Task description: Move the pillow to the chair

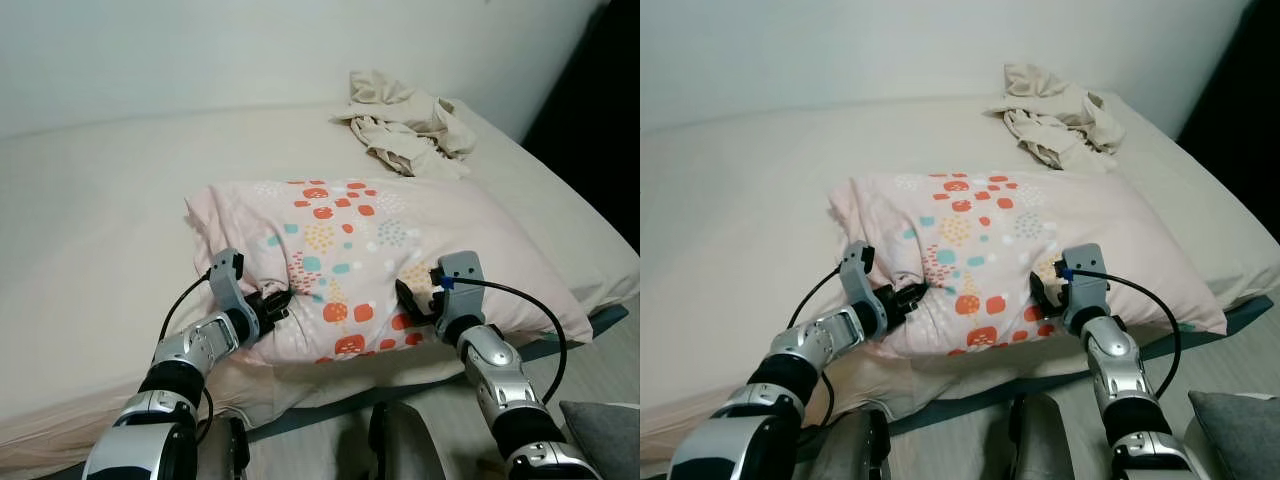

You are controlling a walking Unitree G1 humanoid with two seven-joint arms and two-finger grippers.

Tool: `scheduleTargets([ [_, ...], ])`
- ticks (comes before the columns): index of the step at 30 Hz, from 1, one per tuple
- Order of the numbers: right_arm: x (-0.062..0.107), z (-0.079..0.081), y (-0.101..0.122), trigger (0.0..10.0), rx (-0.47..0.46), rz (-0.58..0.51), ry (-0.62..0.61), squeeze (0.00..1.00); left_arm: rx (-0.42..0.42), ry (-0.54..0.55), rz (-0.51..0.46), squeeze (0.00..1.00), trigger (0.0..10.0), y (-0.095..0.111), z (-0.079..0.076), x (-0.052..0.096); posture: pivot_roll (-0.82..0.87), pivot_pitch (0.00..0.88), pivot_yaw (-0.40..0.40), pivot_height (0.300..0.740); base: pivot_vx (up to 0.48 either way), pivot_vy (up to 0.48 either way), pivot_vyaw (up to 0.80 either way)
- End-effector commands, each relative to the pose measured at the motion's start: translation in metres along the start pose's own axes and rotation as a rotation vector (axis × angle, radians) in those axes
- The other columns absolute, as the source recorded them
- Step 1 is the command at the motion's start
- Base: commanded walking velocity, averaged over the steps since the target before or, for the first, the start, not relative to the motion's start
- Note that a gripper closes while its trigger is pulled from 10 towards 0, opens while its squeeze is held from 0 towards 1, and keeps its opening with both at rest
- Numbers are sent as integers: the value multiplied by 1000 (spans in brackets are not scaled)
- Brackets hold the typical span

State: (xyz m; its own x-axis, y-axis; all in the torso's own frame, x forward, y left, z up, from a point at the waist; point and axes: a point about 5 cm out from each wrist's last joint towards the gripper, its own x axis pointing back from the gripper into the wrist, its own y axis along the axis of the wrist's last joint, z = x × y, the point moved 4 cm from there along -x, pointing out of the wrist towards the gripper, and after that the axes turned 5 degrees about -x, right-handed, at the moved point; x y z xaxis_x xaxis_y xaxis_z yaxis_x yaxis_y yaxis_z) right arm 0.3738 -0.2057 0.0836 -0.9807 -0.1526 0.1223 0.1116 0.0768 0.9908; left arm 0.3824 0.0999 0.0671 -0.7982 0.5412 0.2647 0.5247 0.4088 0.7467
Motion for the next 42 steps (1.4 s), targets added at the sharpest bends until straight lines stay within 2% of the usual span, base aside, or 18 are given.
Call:
scheduleTargets([
  [1,3,-3,-8,10000,-25,21,-10,0,10,25,-11,0,0,6,6,2,-62,150,-33,577,0,0,0],
  [7,2,-4,-7,10000,-38,21,-6,0,-29,83,-49,0,0,31,25,14,-57,150,-34,577,0,0,0],
  [9,2,-6,-6,10000,-39,20,-10,0,-117,175,-81,0,0,58,45,30,-55,152,-36,577,0,0,0],
  [11,2,-7,-6,10000,-40,20,-12,0,-145,198,-86,0,0,64,50,34,-55,152,-36,577,0,0,0],
  [13,3,-9,-6,10000,-41,21,-16,0,-283,281,-76,0,0,86,63,48,-50,153,-38,577,0,0,0],
  [15,3,-10,-8,10000,-43,25,-20,0,-483,405,-26,0,0,112,80,68,-45,153,-41,577,0,0,0],
  [16,3,-10,-8,10000,-43,25,-20,0,-483,405,-26,0,0,112,80,68,-45,153,-41,577,0,0,0],
  [17,4,-11,-8,10000,-44,27,-21,0,-598,472,19,0,0,120,88,78,-45,153,-41,577,0,0,0],
  [18,4,-10,-9,10000,-44,29,-21,0,-797,605,112,0,0,134,104,98,-43,154,-40,577,0,0,0],
  [19,4,-10,-9,10000,-44,29,-21,0,-797,605,112,0,0,134,104,98,-43,154,-40,577,0,0,0],
  [20,4,-10,-9,10000,-45,30,-22,0,-882,672,151,0,0,143,110,109,-43,154,-40,577,0,0,0],
  [21,4,-10,-9,10000,-45,30,-22,0,-895,685,155,0,0,145,112,111,-43,154,-40,577,0,0,0],
  [24,3,-10,-9,10000,-48,27,-25,0,-1057,821,208,0,0,163,119,129,-40,154,-39,577,0,0,0],
  [27,3,-11,-8,10000,-50,26,-27,0,-1090,867,208,0,0,171,121,135,-40,154,-39,577,0,0,0],
  [29,3,-13,-7,10000,-49,21,-33,0,-1238,995,239,0,0,188,125,152,-45,155,-38,577,0,0,0],
  [31,3,-15,-6,10000,-48,17,-41,0,-1340,1072,246,0,0,203,123,163,-44,156,-40,577,0,0,0],
  [39,4,-24,-4,10000,-54,13,-71,0,-1446,1154,210,0,0,230,113,175,-42,160,-41,577,0,0,0],
  [42,4,-29,-3,10000,-63,11,-86,0,-1520,1193,189,0,0,247,103,178,-40,162,-39,577,0,0,0],
])
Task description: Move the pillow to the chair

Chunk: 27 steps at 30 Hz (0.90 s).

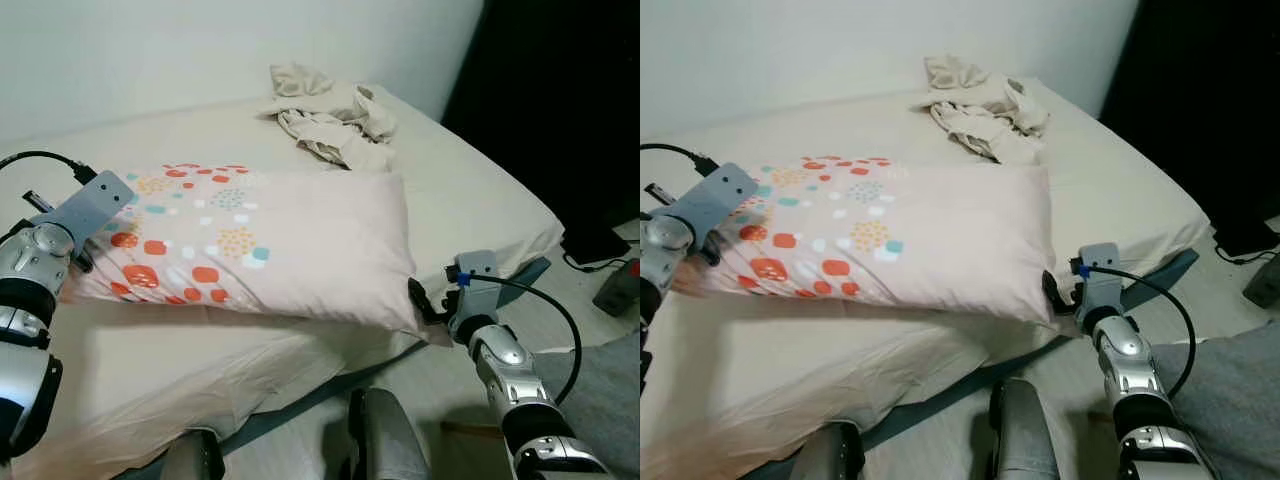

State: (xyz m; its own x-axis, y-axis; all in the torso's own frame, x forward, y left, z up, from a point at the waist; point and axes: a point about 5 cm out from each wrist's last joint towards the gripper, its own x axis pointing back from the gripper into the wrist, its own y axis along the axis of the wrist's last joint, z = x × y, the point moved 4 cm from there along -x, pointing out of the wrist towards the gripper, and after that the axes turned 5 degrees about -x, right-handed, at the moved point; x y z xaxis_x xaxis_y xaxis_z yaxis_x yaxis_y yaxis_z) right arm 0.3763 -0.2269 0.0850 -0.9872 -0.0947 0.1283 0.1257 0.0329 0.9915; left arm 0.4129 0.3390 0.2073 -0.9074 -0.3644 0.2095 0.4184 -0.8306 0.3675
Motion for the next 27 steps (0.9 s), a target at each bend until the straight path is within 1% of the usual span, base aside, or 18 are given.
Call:
scheduleTargets([
  [1,3,-9,-3,10000,-25,2,-33,0,-29,130,68,0,0,-21,42,5,-38,161,-39,577,0,0,0],
  [3,3,-9,-3,10000,-30,2,-37,0,8,118,61,0,0,-19,41,5,-37,162,-37,577,0,0,0],
  [4,3,-10,-5,10000,-51,5,-42,0,92,47,50,0,0,-18,27,3,-35,160,-36,577,0,0,0],
  [5,4,-11,-9,10000,-111,12,-60,0,395,-146,18,0,0,-11,-12,1,-31,160,-32,577,0,0,0],
  [6,4,-11,-9,10000,-111,12,-60,0,395,-146,18,0,0,-11,-12,1,-31,160,-32,577,0,0,0],
  [9,6,-17,-12,10000,-188,13,-99,0,679,-373,-23,0,0,0,-67,6,-33,160,-23,577,0,0,0],
  [12,8,-21,-12,10000,-211,3,-119,0,773,-456,-23,0,0,2,-91,11,-35,161,-20,577,0,0,0],
  [14,10,-28,-13,10000,-211,15,-131,0,879,-620,-15,0,0,4,-129,22,-41,162,-17,577,0,0,0],
  [15,10,-28,-13,10000,-211,15,-131,0,879,-620,-15,0,0,4,-129,22,-41,162,-17,577,0,0,0],
  [16,11,-30,-14,10000,-206,23,-135,0,921,-690,-15,0,0,6,-144,28,-41,162,-17,577,0,0,0],
  [17,16,-48,-13,10000,-175,28,-189,0,967,-859,-19,0,0,9,-178,45,-38,163,-20,577,0,0,0],
  [18,19,-58,-12,10000,-167,25,-222,0,989,-911,-16,0,0,9,-189,52,-37,163,-21,577,0,0,0],
  [21,22,-68,-10,10000,-167,21,-255,0,1009,-950,-16,0,0,9,-197,57,-36,164,-23,577,0,0,0],
  [22,26,-80,-8,10000,-193,19,-292,553,1035,-968,-9,0,0,9,-205,61,-34,164,-24,577,0,0,0],
  [23,28,-88,-7,10000,-214,17,-314,553,1050,-976,-4,0,0,8,-209,64,-34,164,-24,577,0,0,0],
  [24,32,-97,-7,10000,-246,25,-337,1000,1082,-960,-18,0,0,8,-211,65,-31,168,-23,577,0,0,0],
  [26,37,-107,-14,10000,-324,71,-359,1000,1187,-910,-52,0,0,12,-210,64,-29,169,-22,577,0,0,0],
  [27,37,-107,-14,10000,-324,71,-359,1000,1187,-910,-52,0,0,12,-210,64,-29,169,-22,577,0,0,0],
])
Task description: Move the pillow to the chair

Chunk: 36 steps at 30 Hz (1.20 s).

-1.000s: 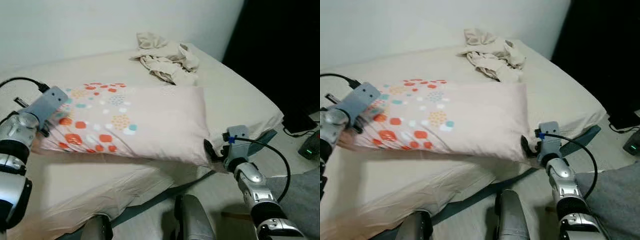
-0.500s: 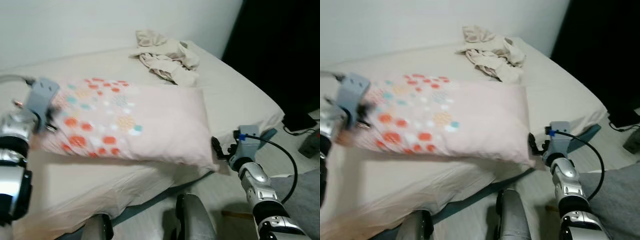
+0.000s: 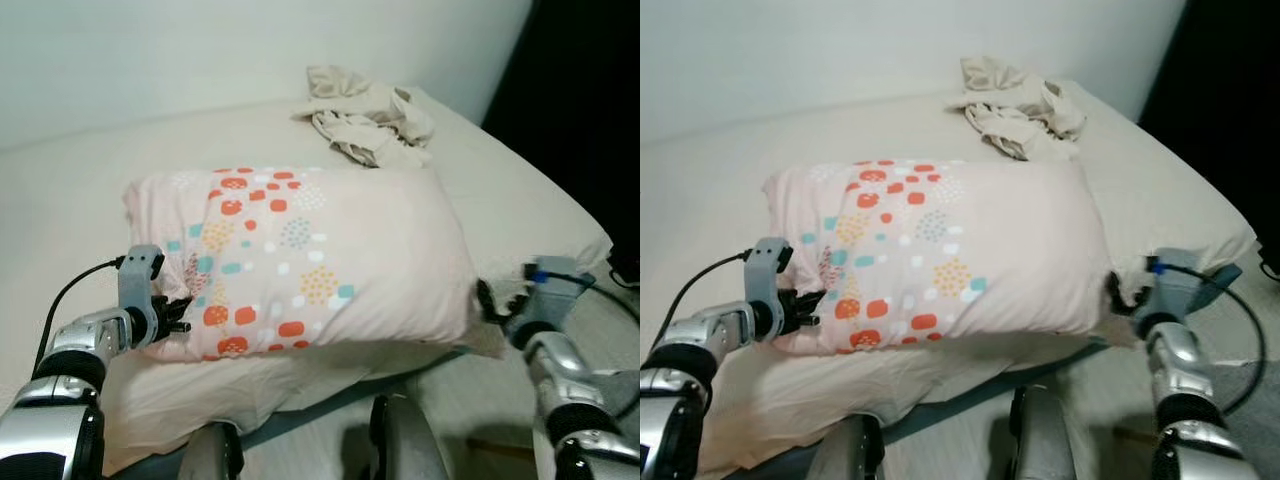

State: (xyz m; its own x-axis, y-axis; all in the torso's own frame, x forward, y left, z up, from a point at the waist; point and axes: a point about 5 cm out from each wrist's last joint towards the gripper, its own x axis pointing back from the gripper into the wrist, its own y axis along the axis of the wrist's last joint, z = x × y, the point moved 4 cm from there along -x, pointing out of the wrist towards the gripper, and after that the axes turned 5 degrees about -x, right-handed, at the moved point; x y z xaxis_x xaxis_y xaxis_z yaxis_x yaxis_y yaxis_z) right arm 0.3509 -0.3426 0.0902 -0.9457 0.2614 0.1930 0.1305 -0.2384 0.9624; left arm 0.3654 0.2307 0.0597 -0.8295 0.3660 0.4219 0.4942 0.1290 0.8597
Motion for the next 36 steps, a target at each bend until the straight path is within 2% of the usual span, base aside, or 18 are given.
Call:
scheduleTargets([
  [1,2,-1,-14,10000,-58,59,-5,1000,83,-14,58,0,0,-28,-8,-4,-23,176,-18,577,0,0,0],
  [5,3,-8,-14,10000,-113,78,-15,1000,75,23,20,0,0,-24,-7,-4,-16,189,-7,577,0,0,0],
  [9,2,8,-22,10000,-242,109,96,1000,54,35,-34,0,0,-13,-12,-6,-14,196,0,577,0,0,0],
  [14,1,27,-34,10000,-306,160,169,1000,84,16,-59,0,0,-8,-23,-10,-13,196,-1,577,0,0,0],
  [16,3,33,-47,10000,-333,206,159,1000,104,-11,-56,0,0,-10,-31,-12,-11,198,0,577,0,0,0],
  [19,4,36,-52,10000,-355,224,155,1000,110,-20,-54,0,0,-10,-34,-12,-10,199,2,577,0,0,0],
  [20,7,49,-66,10000,-418,271,183,0,112,-41,-39,0,0,-14,-39,-13,-7,202,5,577,0,0,0],
  [22,11,64,-78,10000,-484,316,234,0,107,-45,-32,0,0,-16,-43,-13,-5,203,6,577,0,0,0],
  [23,11,64,-78,10000,-484,316,234,0,107,-45,-32,0,0,-16,-43,-13,-5,203,6,577,0,0,0],
  [25,15,77,-88,10000,-501,357,280,0,105,-45,-31,0,0,-17,-45,-14,-2,204,8,577,0,0,0],
  [27,17,83,-93,10000,-503,372,294,0,101,-45,-32,0,0,-16,-47,-14,-2,204,8,577,0,0,0],
  [28,17,83,-93,10000,-503,372,294,0,101,-45,-32,0,0,-16,-47,-14,-2,204,8,577,0,0,0],
  [32,16,104,-92,10000,-638,359,344,0,72,-17,-45,0,0,-15,-55,-16,3,200,11,577,0,0,0],
  [36,14,114,-85,10000,-688,349,382,0,69,0,-46,0,0,-16,-57,-18,-1,197,16,577,0,0,0],
])
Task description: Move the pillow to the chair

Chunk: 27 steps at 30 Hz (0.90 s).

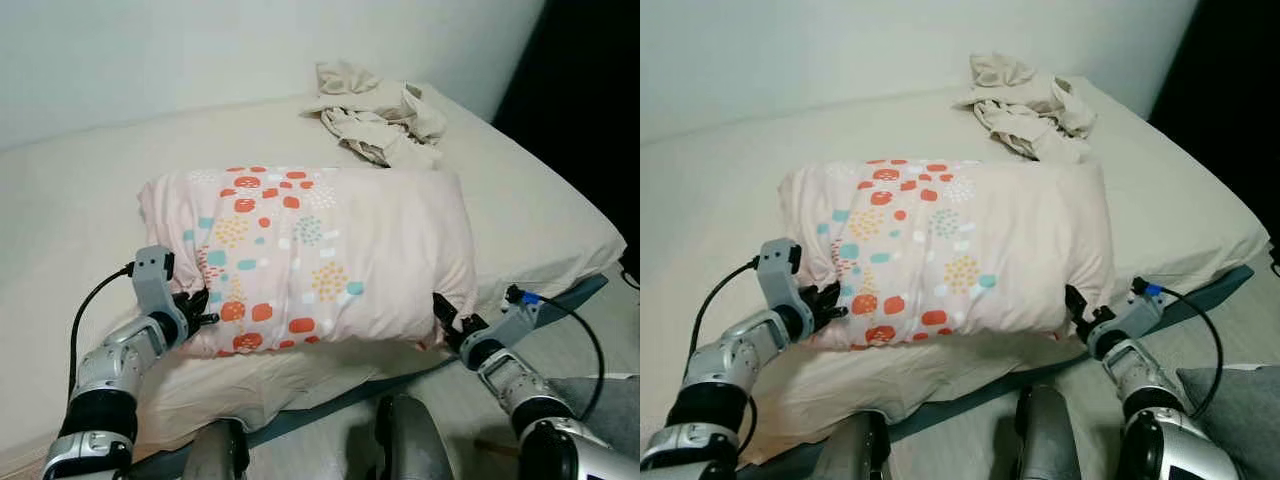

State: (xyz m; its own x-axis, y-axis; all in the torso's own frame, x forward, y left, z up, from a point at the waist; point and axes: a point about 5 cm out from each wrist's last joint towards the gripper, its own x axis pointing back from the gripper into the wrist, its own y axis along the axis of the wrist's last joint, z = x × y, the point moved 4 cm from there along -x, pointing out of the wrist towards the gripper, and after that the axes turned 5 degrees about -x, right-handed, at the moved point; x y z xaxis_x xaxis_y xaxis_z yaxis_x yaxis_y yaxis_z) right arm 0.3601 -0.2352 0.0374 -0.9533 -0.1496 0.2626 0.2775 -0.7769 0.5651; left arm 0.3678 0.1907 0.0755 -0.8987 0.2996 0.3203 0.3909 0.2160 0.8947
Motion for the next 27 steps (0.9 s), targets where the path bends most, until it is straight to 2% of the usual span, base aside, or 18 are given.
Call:
scheduleTargets([
  [1,-5,11,-21,10000,-50,72,51,0,23,-44,87,0,0,-27,-16,-4,-1,197,16,577,0,0,0],
  [2,-9,23,-28,6235,-30,118,105,0,25,-35,85,0,0,-28,-17,-5,-4,195,16,577,0,0,0],
  [4,-10,28,-31,6235,-22,139,128,0,24,-33,84,0,0,-28,-18,-5,-5,194,16,577,0,0,0],
  [5,-14,41,-38,1059,-15,180,187,0,25,-24,81,0,0,-29,-18,-6,-6,193,14,577,0,0,0],
  [6,-15,48,-42,0,-13,202,218,0,24,-21,81,0,0,-29,-19,-7,-6,193,13,577,0,0,0],
  [8,-16,52,-45,0,-12,216,238,0,24,-20,80,0,0,-29,-20,-7,-6,193,13,577,0,0,0],
  [11,-19,73,-57,0,3,281,331,0,21,-14,79,0,0,-31,-24,-8,-9,189,12,577,0,0,0],
  [12,-19,73,-57,0,3,281,331,0,21,-14,79,0,0,-31,-24,-8,-9,189,12,577,0,0,0],
  [14,-19,81,-68,0,41,335,365,0,24,-24,81,0,0,-33,-29,-8,-11,187,12,577,0,0,0],
  [18,-19,79,-82,0,158,401,341,0,28,-52,82,0,0,-35,-37,-9,-12,188,11,577,0,0,0],
  [20,-19,79,-82,0,158,401,341,0,28,-52,82,0,0,-35,-37,-9,-12,188,11,577,0,0,0],
  [22,-22,75,-83,0,264,394,282,0,36,-88,74,0,0,-34,-46,-8,-14,188,10,577,0,0,0],
  [23,-22,75,-83,0,264,394,282,0,36,-88,74,0,0,-34,-46,-8,-14,188,10,577,0,0,0],
  [24,-23,74,-82,0,317,381,264,0,42,-104,66,0,0,-33,-50,-7,-14,187,10,577,0,0,0],
  [27,-30,88,-71,0,412,306,283,0,39,-148,-13,0,0,-21,-68,-5,-15,180,8,577,0,0,0],
])
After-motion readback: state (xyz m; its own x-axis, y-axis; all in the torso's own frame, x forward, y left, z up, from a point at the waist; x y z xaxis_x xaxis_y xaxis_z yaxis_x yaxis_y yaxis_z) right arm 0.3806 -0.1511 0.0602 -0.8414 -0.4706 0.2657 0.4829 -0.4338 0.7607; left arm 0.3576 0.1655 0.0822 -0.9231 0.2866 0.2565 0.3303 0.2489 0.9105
